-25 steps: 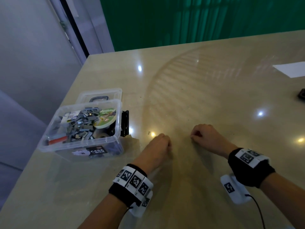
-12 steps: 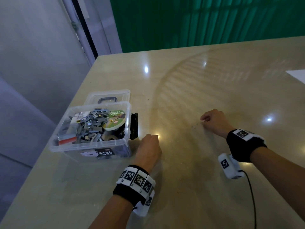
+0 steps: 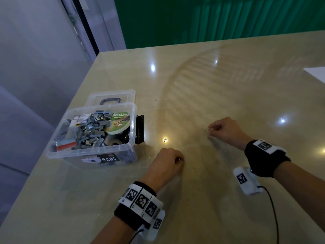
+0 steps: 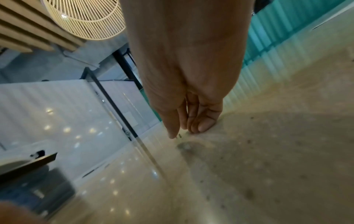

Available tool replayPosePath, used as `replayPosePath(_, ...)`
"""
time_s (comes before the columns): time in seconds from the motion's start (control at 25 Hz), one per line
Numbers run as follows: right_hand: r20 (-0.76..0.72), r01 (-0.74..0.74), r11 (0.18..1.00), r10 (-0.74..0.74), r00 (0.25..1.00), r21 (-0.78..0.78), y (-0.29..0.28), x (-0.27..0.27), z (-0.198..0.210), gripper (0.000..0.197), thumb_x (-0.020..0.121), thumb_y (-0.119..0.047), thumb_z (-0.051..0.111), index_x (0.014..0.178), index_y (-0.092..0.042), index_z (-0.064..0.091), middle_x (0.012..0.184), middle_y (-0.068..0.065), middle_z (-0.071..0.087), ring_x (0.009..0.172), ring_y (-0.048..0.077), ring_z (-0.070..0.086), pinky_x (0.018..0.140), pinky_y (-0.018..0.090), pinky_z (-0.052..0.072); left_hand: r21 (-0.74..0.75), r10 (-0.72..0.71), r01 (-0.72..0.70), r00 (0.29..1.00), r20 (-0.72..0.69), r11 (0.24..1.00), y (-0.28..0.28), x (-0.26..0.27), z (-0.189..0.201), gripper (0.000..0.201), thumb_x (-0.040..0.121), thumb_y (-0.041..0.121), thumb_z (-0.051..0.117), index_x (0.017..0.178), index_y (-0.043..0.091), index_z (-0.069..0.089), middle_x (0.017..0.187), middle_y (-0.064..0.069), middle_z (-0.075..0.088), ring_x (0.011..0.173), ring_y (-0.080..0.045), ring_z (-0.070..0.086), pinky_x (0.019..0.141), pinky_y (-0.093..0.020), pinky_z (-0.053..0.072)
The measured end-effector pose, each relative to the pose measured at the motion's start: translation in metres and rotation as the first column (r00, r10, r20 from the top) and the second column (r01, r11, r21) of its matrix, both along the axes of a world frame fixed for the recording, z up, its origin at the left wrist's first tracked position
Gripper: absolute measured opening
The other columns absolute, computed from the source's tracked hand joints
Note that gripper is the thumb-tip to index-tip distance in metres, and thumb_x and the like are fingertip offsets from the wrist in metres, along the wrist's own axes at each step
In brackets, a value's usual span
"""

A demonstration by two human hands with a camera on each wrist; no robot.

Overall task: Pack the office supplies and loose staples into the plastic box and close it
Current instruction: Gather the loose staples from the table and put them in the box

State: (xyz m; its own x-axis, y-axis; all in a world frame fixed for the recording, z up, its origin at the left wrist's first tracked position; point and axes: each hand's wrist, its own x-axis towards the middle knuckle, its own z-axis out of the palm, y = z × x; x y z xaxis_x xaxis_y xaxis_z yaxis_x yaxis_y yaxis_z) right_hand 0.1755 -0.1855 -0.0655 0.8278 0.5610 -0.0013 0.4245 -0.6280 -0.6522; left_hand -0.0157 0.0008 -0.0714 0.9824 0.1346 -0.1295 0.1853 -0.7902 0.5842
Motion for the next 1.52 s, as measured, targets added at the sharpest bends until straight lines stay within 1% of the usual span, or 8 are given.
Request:
replayPosePath(0.12,0.034,-0.002,1.0,0.002,0.999,-0.015,0.02,-0.004,-0.006,0.004,0.085,-0.012,0.078,0.082,-0.009,0.078,0.08,0.004,0.072,0.069,0.009,0.064,0.069,0.029,0.052,-0.037,0.091,-0.091,0.996,0.016,0.995,0.008,0.004,-0.003,0.02,0.095,0.018,0.061,0.112,0.02,0.072,0.106,0.002,0.072,0.091,-0.01,0.066,0.083,-0.02,0.052)
replayPosePath(0.28,0.086,-0.004,0.992,0.015,0.996,-0.123,0.032,-0.009,-0.016,0.02,0.09,-0.003,0.064,0.073,-0.011,0.069,0.077,0.005,0.069,0.067,0.008,0.06,0.06,0.017,0.042,-0.012,0.155,-0.154,0.987,0.044,0.988,0.012,0.009,-0.002,0.017,0.091,0.012,0.064,0.102,0.02,0.074,0.102,-0.001,0.069,0.087,-0.008,0.064,0.081,-0.02,0.053)
replayPosePath(0.44,0.087,-0.084,0.966,0.108,0.99,-0.244,0.032,-0.017,-0.011,0.02,0.097,-0.01,0.054,0.08,-0.003,0.065,0.083,0.011,0.066,0.078,0.027,0.062,0.067,0.034,0.047,-0.049,0.14,-0.136,0.985,0.105,0.99,0.009,0.009,0.019,0.022,0.093,0.006,0.062,0.108,0.014,0.075,0.097,-0.006,0.073,0.083,-0.011,0.068,0.086,-0.028,0.057)
replayPosePath(0.6,0.045,-0.169,0.953,0.186,0.981,-0.253,0.036,-0.023,0.014,0.021,0.093,-0.003,0.055,0.075,-0.009,0.063,0.071,0.002,0.065,0.067,0.021,0.064,0.055,0.024,0.043,-0.088,0.152,-0.136,0.967,0.207,0.987,0.003,0.006,0.053,0.02,0.093,0.007,0.062,0.11,0.011,0.074,0.091,-0.01,0.074,0.081,-0.014,0.068,0.082,-0.028,0.057)
replayPosePath(0.76,0.021,-0.262,0.957,0.266,0.964,-0.127,0.063,-0.038,0.064,0.017,0.089,-0.004,0.066,0.074,-0.012,0.069,0.062,0.002,0.07,0.053,0.012,0.067,0.055,0.024,0.054,-0.095,0.125,-0.098,0.932,0.34,0.991,0.01,-0.013,0.103,0.013,0.09,0.009,0.067,0.1,0.011,0.075,0.082,-0.006,0.074,0.074,-0.015,0.069,0.074,-0.024,0.055)
replayPosePath(0.92,0.092,-0.402,0.913,0.395,0.914,0.068,0.123,-0.069,0.121,0.012,0.082,0.0,0.073,0.075,-0.01,0.074,0.06,0.001,0.071,0.053,0.01,0.068,0.057,0.02,0.053,-0.05,0.293,-0.307,0.831,0.473,0.95,0.08,-0.054,0.146,0.01,0.087,0.008,0.068,0.088,0.014,0.077,0.077,-0.001,0.074,0.065,-0.013,0.069,0.067,-0.026,0.057)
replayPosePath(1.16,0.145,-0.587,0.8,0.571,0.808,0.124,0.234,-0.12,0.142,0.018,0.077,0.004,0.07,0.073,-0.011,0.078,0.063,-0.003,0.071,0.052,0.0,0.061,0.055,0.016,0.051,0.16,0.433,-0.523,0.812,0.391,0.837,0.169,-0.103,0.142,0.016,0.084,0.007,0.066,0.076,0.014,0.079,0.07,-0.001,0.073,0.062,-0.012,0.066,0.069,-0.036,0.057)
replayPosePath(1.52,0.156,-0.57,0.815,0.552,0.819,0.107,0.261,-0.118,0.144,0.015,0.083,0.003,0.073,0.087,-0.01,0.08,0.077,0.0,0.074,0.063,0.002,0.067,0.057,0.01,0.051,0.121,0.476,-0.545,0.804,0.356,0.83,0.193,-0.104,0.138,0.016,0.087,0.008,0.068,0.099,0.01,0.078,0.092,-0.007,0.076,0.077,-0.016,0.071,0.081,-0.034,0.06)
